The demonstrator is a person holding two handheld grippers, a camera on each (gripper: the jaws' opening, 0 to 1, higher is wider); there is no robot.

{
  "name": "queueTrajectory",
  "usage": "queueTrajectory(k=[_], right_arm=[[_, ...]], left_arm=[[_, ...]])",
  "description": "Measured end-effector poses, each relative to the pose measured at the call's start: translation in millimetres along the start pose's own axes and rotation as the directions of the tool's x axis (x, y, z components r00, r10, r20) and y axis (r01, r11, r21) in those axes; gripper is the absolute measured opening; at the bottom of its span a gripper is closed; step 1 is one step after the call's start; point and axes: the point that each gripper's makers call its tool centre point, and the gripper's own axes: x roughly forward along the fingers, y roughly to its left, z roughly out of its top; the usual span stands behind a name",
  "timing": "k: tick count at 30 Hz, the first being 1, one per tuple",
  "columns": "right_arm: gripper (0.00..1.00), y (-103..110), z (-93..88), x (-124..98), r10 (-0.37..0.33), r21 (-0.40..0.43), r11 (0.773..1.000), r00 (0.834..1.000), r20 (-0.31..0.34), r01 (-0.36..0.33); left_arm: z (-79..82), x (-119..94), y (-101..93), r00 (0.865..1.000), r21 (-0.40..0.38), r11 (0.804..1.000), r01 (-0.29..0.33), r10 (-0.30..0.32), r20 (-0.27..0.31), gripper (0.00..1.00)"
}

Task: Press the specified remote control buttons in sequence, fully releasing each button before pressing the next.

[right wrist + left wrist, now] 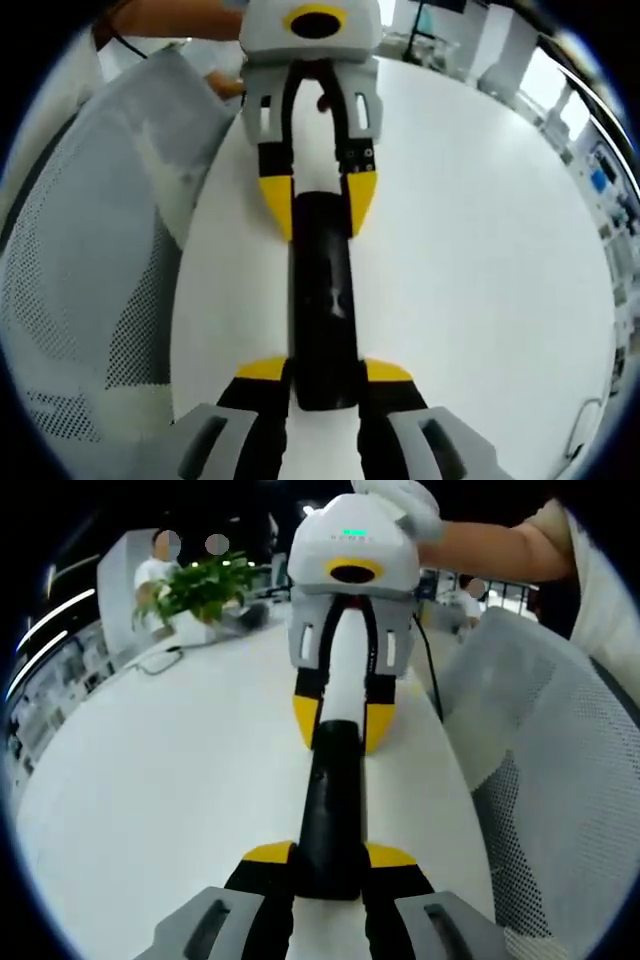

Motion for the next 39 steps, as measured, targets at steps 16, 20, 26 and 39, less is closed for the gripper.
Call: queueTrajectory(k=[16,20,26,39], right_arm=[[0.21,-1,0.8,2,-0.003,-0.017,1.0,1.0,-0.005,0.003],[0.21,-1,1.1,1,-0.007,-0.017,1.0,1.0,0.001,0.007],[0.21,-1,0.8,1,-0.01,-0.014,1.0,1.0,0.008,0.01],[0.21,-5,1.9,-10,-0.033,-0.012,0.999,0.999,0.033,0.033]], left_arm=[[-1.1,1,1.5,1.0,0.002,1.0,0.003,-0.003,-0.003,0.24],[-0.6,1,0.7,1.0,0.01,1.0,0.008,-0.008,-0.011,0.24],[-0.8,2,2.5,0.999,0.021,1.0,0.015,-0.014,-0.049,0.24],[0.4,0,11.9,0.997,0.065,0.998,0.005,0.0,-0.076,0.24]])
